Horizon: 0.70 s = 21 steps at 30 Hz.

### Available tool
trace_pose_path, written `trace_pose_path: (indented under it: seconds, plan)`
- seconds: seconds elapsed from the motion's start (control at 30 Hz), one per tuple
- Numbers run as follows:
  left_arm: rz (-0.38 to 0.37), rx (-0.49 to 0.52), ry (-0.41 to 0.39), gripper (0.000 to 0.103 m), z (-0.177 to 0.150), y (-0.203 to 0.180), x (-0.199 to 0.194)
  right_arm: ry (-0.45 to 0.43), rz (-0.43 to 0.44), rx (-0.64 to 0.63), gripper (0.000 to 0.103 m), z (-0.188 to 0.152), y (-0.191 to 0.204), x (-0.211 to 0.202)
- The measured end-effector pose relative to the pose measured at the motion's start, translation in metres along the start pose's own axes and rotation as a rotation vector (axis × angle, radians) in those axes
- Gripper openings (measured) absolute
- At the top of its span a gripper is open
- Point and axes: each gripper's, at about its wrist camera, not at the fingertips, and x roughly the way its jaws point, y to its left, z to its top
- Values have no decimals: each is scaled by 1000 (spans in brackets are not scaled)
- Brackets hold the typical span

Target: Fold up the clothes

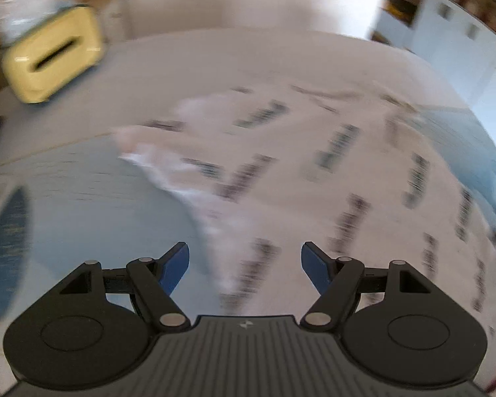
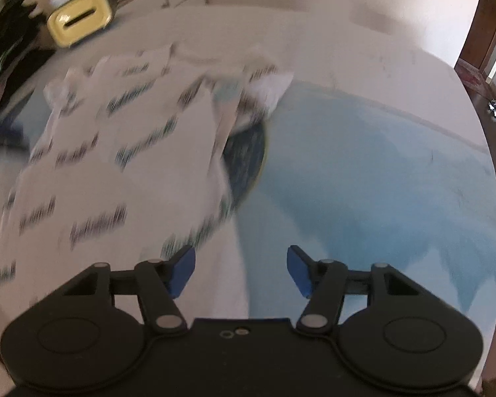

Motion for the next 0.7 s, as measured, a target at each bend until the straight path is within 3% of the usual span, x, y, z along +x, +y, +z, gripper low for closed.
trace_pose_path:
  seconds: [0.3,0.43,0.57,0.7]
  plan:
    - [-113,45,101,74,-14,-39,44,15,82,146,103,86,-32,41]
    - [-107,59,100,74,-17,-44,44,50,165,180,103,97,-28,67]
    - [-88,70,92,75,-18,-49,44,65,147,147,103,101,-13,85]
    - [-78,69,82,76,-19,-53,44,19,143,101,103,103,-11,72]
